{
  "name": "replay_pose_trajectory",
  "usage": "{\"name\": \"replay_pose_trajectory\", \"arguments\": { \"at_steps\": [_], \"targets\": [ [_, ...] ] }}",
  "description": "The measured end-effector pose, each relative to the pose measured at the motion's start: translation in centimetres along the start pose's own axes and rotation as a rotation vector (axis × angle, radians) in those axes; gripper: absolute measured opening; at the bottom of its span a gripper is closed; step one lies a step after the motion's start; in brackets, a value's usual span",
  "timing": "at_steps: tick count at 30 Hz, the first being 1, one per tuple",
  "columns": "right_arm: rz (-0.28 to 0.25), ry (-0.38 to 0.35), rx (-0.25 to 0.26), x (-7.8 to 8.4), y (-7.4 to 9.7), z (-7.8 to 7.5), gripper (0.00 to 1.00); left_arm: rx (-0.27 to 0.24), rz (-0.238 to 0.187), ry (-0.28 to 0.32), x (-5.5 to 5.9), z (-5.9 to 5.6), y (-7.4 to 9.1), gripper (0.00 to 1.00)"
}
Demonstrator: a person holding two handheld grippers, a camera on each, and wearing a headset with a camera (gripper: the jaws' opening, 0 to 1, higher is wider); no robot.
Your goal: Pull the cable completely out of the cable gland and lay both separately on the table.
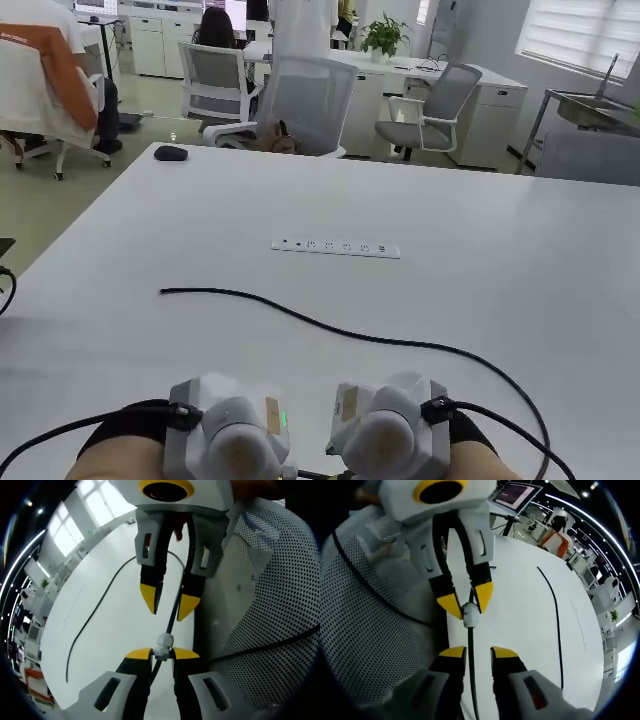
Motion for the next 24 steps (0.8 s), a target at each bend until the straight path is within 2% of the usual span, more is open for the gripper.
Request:
{"name": "replay_pose_trajectory", "arguments": {
  "at_steps": [3, 6, 8, 13, 16, 20, 24],
  "targets": [
    [-0.022, 0.001, -0.005, -0.1, 0.2, 0.0, 0.15, 0.002, -0.011, -0.006, -0.1, 0.1, -0.3, 0.17],
    [-0.021, 0.009, -0.014, -0.2, 0.0, 0.1, 0.11, 0.001, -0.024, -0.015, -0.2, 0.2, -0.6, 0.17],
    [-0.009, 0.02, -0.049, 0.0, -0.3, 0.6, 0.03, -0.001, -0.023, -0.011, -0.2, 0.4, -0.7, 0.17],
    [0.031, 0.011, -0.034, 0.7, -0.8, 0.3, 0.03, -0.003, -0.012, -0.021, 0.3, 0.5, -1.1, 0.17],
    [0.099, -0.024, -0.007, 2.3, -0.7, -0.5, 0.03, -0.013, -0.014, -0.008, 0.2, 0.8, -0.9, 0.17],
    [0.171, -0.064, 0.016, 3.8, -0.6, -0.9, 0.03, -0.016, -0.013, -0.002, 0.1, 0.6, -0.4, 0.17],
    [0.233, -0.044, 0.023, 4.6, -0.6, -0.8, 0.03, -0.013, -0.015, -0.006, -0.2, 0.3, 0.0, 0.17]
  ]
}}
Point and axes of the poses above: the centre of the closed fingertips' face, and the gripper's own axes: y roughly backward along the fingers, z roughly to its left, x roughly out of its underside, the point moved 4 cm from there along y, roughly backward along the fingers, and after that the axes turned 9 degrees about -x, right-handed, at the moved point
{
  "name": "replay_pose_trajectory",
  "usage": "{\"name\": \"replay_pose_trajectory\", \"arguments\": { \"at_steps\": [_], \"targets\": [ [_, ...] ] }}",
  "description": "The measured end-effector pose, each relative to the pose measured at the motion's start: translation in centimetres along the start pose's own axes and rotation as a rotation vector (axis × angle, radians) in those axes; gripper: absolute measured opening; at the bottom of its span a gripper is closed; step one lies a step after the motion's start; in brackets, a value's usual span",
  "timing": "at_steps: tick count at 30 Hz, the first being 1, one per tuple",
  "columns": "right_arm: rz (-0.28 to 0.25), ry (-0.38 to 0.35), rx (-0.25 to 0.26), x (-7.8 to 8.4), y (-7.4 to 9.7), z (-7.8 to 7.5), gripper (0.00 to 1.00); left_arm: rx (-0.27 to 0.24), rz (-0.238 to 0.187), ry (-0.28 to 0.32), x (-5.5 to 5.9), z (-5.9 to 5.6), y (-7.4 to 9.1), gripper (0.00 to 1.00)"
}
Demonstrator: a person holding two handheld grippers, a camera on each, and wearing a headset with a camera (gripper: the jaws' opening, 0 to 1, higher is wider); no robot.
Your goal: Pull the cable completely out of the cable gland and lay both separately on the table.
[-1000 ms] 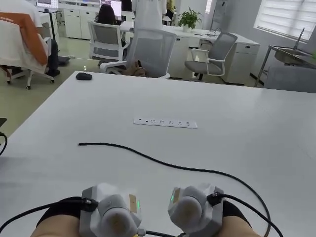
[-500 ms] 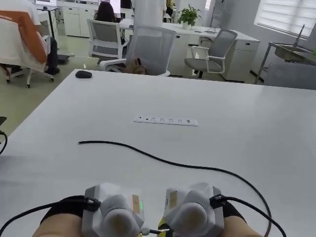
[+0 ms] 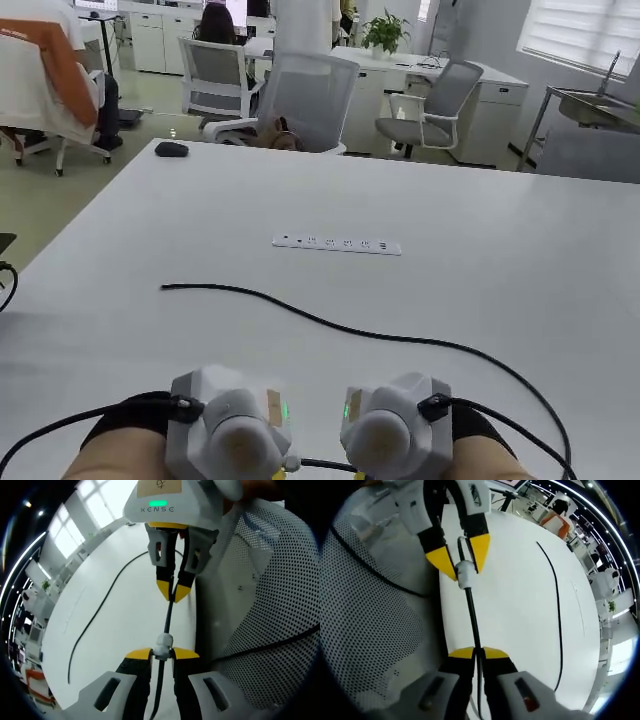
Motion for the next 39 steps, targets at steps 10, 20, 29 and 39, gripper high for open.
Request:
{"name": "replay_pose_trajectory", "arguments": {
  "at_steps": [10, 20, 29, 39],
  "targets": [
    [0.151, -0.072, 0.029, 2.8, 0.4, -0.4, 0.03, -0.004, 0.002, 0.002, -0.2, -0.1, 0.4, 0.17],
    [0.051, -0.053, -0.019, 1.1, 0.0, 0.1, 0.22, -0.001, 0.0, -0.001, -0.3, -0.2, 0.5, 0.17],
    [-0.218, 0.082, -0.047, -4.0, 1.1, 1.3, 0.17, 0.005, -0.013, -0.005, -0.4, -0.2, 0.4, 0.17],
    [-0.238, 0.081, -0.064, -4.3, 1.2, 1.7, 0.04, 0.015, -0.035, -0.02, -0.8, -0.5, 0.4, 0.17]
  ]
}}
Point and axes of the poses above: the centre of the closed fingertips' face, and the gripper's own axes: y roughly backward along the fingers, z roughly to its left, x roughly out of its underside, the point moved 4 cm from there along y, roughly backward along the fingers, and after that the axes turned 9 degrees about -x, right-handed, at the moved point
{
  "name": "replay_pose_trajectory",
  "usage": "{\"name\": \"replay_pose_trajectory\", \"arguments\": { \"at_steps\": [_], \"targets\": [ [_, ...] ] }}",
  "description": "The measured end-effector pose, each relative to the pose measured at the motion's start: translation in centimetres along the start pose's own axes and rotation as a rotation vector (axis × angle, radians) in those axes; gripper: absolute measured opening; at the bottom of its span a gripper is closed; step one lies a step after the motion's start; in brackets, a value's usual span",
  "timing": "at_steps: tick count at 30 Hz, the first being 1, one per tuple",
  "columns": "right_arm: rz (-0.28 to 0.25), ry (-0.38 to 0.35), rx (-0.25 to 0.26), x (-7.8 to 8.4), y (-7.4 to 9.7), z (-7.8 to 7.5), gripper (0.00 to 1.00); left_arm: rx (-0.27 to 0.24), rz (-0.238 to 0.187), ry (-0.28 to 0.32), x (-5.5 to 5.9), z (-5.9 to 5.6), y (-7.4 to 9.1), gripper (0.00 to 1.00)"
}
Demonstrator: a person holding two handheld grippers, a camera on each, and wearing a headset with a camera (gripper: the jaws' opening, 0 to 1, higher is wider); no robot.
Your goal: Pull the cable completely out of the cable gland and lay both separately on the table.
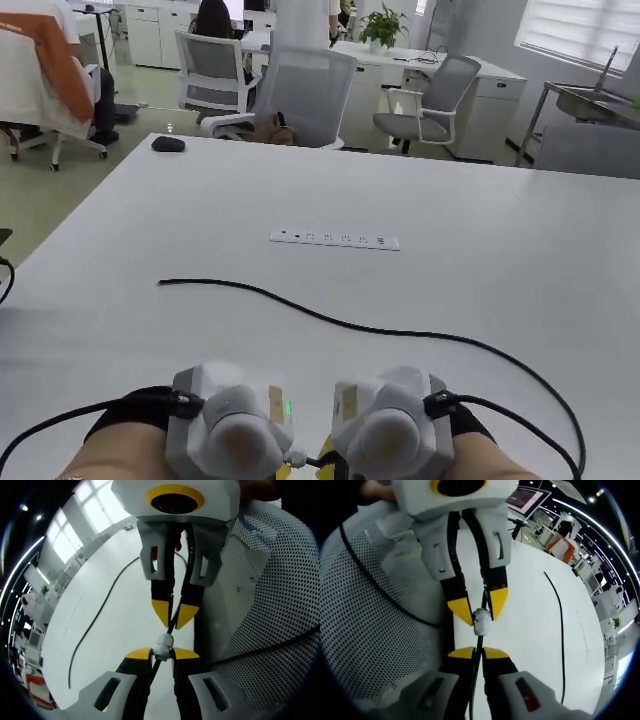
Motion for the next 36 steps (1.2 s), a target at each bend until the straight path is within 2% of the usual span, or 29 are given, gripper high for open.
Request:
{"name": "replay_pose_trajectory", "arguments": {
  "at_steps": [2, 6, 10, 14, 16, 18, 23, 25, 28, 32, 34, 36],
  "targets": [
    [0.014, -0.01, -0.001, 0.3, -0.1, -0.1, 0.03, 0.0, 0.007, -0.007, 0.1, 0.0, -0.1, 0.17],
    [0.094, -0.02, 0.01, 1.8, -0.3, -0.6, 0.03, -0.006, 0.013, 0.002, 0.5, 0.4, -0.4, 0.17],
    [0.124, -0.039, 0.018, 2.3, -0.2, -0.7, 0.03, -0.008, 0.011, 0.004, 0.5, 0.5, -0.5, 0.17],
    [0.193, -0.059, 0.025, 3.4, -0.2, -0.8, 0.03, -0.01, 0.014, 0.005, 0.6, 0.5, -0.5, 0.17],
    [0.246, -0.119, 0.033, 4.6, 0.0, -0.9, 0.03, -0.012, 0.015, 0.006, 0.6, 0.5, -0.4, 0.17],
    [0.291, -0.146, 0.04, 5.5, 0.2, -1.1, 0.03, -0.014, 0.014, 0.008, 0.5, 0.5, -0.2, 0.17],
    [0.33, -0.18, 0.062, 6.5, 0.4, -1.4, 0.03, -0.019, 0.012, 0.008, 0.4, 0.6, -0.3, 0.17],
    [0.36, -0.219, 0.086, 7.2, 0.8, -1.7, 0.03, -0.02, 0.012, 0.013, 0.5, 0.7, -0.3, 0.17],
    [0.398, -0.241, 0.102, 8.1, 1.2, -1.9, 0.03, -0.023, 0.012, 0.015, 0.4, 0.6, -0.2, 0.17],
    [0.403, -0.264, 0.105, 8.2, 1.6, -1.7, 0.04, -0.027, 0.012, 0.018, 0.4, 0.6, -0.1, 0.17],
    [0.395, -0.257, 0.099, 8.0, 1.4, -1.7, 0.1, -0.028, 0.014, 0.015, 0.3, 0.7, 0.0, 0.17],
    [0.346, -0.242, 0.046, 7.1, 0.7, -1.1, 0.19, -0.024, 0.014, 0.019, 0.4, 0.6, -0.1, 0.17]
  ]
}}
Point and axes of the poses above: the centre of the closed fingertips' face, and the gripper's own axes: y roughly backward along the fingers, z roughly to its left, x roughly out of its underside, the point moved 4 cm from there along y, roughly backward along the fingers, and after that the axes turned 9 degrees about -x, right-handed, at the moved point
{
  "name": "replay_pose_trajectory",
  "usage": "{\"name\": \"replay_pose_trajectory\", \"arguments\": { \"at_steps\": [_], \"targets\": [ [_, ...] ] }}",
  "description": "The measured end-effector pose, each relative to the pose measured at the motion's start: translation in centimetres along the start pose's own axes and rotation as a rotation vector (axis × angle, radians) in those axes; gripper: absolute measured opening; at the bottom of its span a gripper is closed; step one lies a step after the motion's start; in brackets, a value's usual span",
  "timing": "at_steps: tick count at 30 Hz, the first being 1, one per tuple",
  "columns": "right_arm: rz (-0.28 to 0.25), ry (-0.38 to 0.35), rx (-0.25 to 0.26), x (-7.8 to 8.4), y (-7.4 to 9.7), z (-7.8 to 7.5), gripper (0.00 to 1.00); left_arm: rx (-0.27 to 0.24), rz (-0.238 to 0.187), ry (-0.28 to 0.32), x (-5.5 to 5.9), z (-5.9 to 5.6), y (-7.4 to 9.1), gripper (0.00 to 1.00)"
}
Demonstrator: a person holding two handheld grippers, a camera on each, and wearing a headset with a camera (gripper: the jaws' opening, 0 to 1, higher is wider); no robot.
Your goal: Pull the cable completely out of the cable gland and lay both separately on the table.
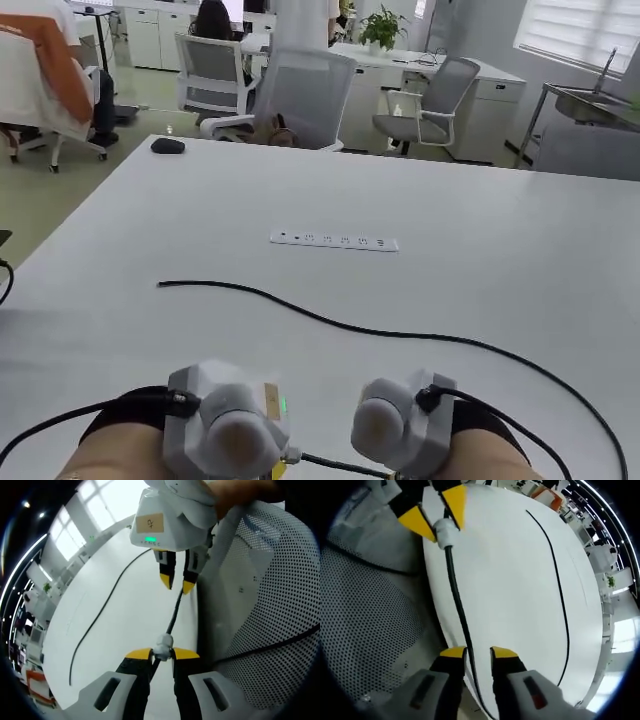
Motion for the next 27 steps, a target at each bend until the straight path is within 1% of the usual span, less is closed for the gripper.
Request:
{"name": "replay_pose_trajectory", "arguments": {
  "at_steps": [1, 2, 3, 5, 6, 7, 9, 11, 12, 13, 14, 15, 16, 17, 18, 21, 25, 27],
  "targets": [
    [-0.036, 0.012, -0.01, -0.7, 0.0, 0.3, 0.21, 0.003, 0.003, -0.007, 0.0, -0.1, -0.1, 0.17],
    [-0.047, 0.025, -0.013, -1.0, 0.1, 0.4, 0.22, 0.004, 0.005, -0.012, 0.0, -0.2, -0.1, 0.17],
    [-0.074, 0.056, -0.027, -1.6, 0.0, 0.7, 0.23, 0.004, 0.005, -0.015, 0.0, -0.2, -0.1, 0.17],
    [-0.123, 0.088, -0.04, -2.6, 0.2, 1.2, 0.24, 0.004, 0.003, -0.015, 0.0, -0.2, -0.2, 0.17],
    [-0.151, 0.105, -0.036, -3.2, 0.4, 1.2, 0.26, 0.004, 0.002, -0.014, 0.0, -0.1, -0.1, 0.17],
    [-0.193, 0.141, -0.025, -4.0, 0.8, 1.4, 0.27, 0.003, 0.001, -0.013, 0.0, -0.1, -0.1, 0.17],
    [-0.262, 0.171, -0.02, -5.3, 1.4, 1.7, 0.26, 0.003, 0.0, -0.012, 0.0, -0.1, -0.2, 0.17],
    [-0.305, 0.183, -0.026, -6.0, 1.7, 2.0, 0.26, 0.006, -0.002, -0.016, 0.0, -0.2, -0.1, 0.17],
    [-0.319, 0.196, -0.019, -6.2, 1.9, 2.0, 0.26, 0.009, -0.002, -0.02, 0.0, -0.2, -0.1, 0.17],
    [-0.327, 0.204, -0.019, -6.3, 2.0, 2.1, 0.24, 0.011, -0.004, -0.024, -0.1, -0.3, -0.2, 0.17],
    [-0.335, 0.209, -0.021, -6.4, 2.2, 2.2, 0.19, 0.012, -0.005, -0.024, -0.1, -0.3, -0.1, 0.17],
    [-0.342, 0.214, -0.028, -6.4, 2.2, 2.3, 0.14, 0.013, -0.007, -0.027, -0.2, -0.4, -0.1, 0.17],
    [-0.343, 0.216, -0.038, -6.4, 2.1, 2.4, 0.06, 0.013, -0.008, -0.029, -0.2, -0.4, -0.1, 0.17],
    [-0.339, 0.203, -0.079, -6.3, 1.9, 2.9, 0.03, 0.011, -0.011, -0.027, -0.3, -0.3, -0.1, 0.17],
    [-0.331, 0.202, -0.058, -6.2, 1.9, 2.6, 0.03, 0.02, -0.011, -0.023, -0.3, -0.4, 0.0, 0.17],
    [-0.311, 0.202, -0.057, -6.0, 1.8, 2.4, 0.03, 0.023, -0.011, -0.039, -0.3, -0.5, -0.1, 0.17],
    [-0.269, 0.191, -0.038, -5.3, 1.6, 1.8, 0.03, 0.013, -0.009, -0.029, -0.2, -0.2, -0.2, 0.17],
    [-0.227, 0.172, -0.028, -4.6, 1.4, 1.3, 0.03, 0.005, -0.009, -0.022, -0.2, 0.0, -0.1, 0.17]
  ]
}}
Point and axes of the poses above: the centre of the closed fingertips' face, and the gripper's own axes: y roughly backward along the fingers, z roughly to its left, x roughly out of its underside, the point moved 4 cm from there along y, roughly backward along the fingers, and after that the axes turned 9 degrees about -x, right-handed, at the moved point
